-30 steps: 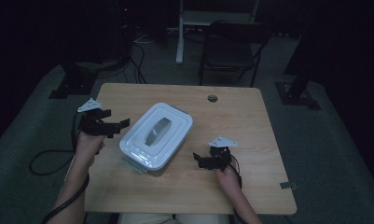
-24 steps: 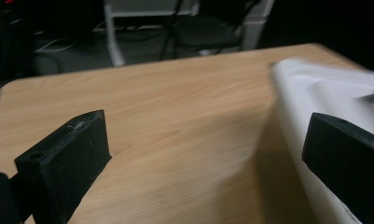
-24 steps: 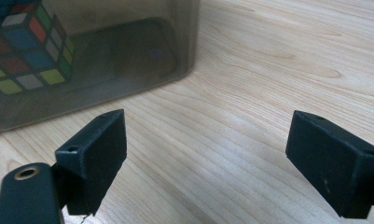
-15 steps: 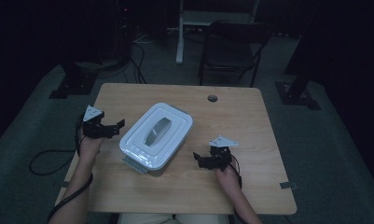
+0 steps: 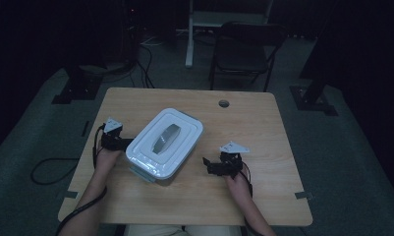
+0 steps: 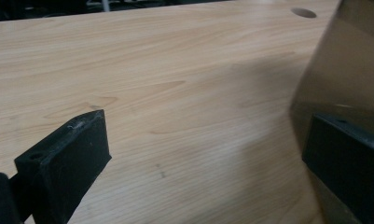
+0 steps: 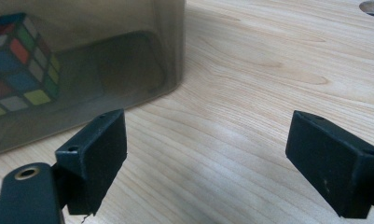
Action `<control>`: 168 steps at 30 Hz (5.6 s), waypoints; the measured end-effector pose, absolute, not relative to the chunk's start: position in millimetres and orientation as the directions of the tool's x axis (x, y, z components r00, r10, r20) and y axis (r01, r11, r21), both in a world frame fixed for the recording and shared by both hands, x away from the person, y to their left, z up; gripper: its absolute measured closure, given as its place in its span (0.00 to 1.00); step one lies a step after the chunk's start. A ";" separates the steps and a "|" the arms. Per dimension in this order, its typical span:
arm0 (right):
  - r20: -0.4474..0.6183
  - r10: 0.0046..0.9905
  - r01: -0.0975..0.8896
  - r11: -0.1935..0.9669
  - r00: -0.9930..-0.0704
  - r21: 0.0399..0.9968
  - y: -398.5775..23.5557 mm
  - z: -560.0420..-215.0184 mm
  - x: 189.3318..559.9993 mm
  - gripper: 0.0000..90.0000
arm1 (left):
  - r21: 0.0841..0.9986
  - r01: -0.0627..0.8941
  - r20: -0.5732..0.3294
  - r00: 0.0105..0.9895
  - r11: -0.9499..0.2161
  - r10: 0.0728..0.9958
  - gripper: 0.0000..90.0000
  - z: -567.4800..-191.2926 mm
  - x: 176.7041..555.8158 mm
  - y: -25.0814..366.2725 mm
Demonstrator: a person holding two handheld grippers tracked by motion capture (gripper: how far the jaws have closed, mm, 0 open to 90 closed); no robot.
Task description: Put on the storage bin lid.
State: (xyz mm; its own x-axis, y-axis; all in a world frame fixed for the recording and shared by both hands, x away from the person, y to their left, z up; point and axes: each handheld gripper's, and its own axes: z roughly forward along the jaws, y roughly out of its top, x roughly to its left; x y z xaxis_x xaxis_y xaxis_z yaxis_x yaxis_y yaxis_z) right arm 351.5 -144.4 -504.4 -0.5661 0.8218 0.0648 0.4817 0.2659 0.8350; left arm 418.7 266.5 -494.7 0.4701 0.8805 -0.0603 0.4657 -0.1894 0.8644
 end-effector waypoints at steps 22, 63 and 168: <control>0.099 0.837 0.510 0.230 -0.538 0.829 -142.6 -503.5 356.5 0.14 | 0.852 0.479 -0.086 0.529 -0.214 0.844 0.02 -489.9 396.6 237.1; 0.122 0.852 0.541 0.206 -0.509 0.815 -197.1 -498.4 364.6 0.14 | 0.818 0.485 -0.089 0.637 -0.309 0.765 0.02 -488.4 372.9 158.0; 0.072 0.992 0.590 0.004 -0.106 0.807 -333.2 -513.7 306.6 0.15 | 0.780 0.600 -0.021 0.309 -0.178 0.951 0.02 -493.0 328.5 291.7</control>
